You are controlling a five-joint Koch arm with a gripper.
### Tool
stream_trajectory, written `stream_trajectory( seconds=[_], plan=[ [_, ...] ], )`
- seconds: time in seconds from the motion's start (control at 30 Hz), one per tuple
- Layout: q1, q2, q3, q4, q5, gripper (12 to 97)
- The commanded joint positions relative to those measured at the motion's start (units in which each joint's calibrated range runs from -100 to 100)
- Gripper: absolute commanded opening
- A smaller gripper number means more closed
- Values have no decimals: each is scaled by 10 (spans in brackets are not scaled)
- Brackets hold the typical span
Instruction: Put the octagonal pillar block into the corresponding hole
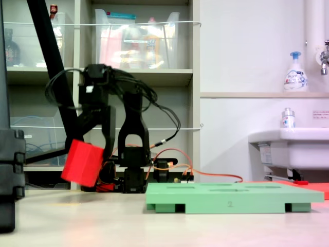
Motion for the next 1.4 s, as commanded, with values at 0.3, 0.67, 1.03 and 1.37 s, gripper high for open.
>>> stream_trajectory(
  seconds=[0.3, 0.67, 1.03, 1.37],
  plan=[
    [123, -151, 103, -33, 123, 277],
    [287, 120, 385, -33, 238, 278],
    [349, 315, 479, -11, 301, 277],
    [354, 390, 480, 101, 321, 275]
  ],
)
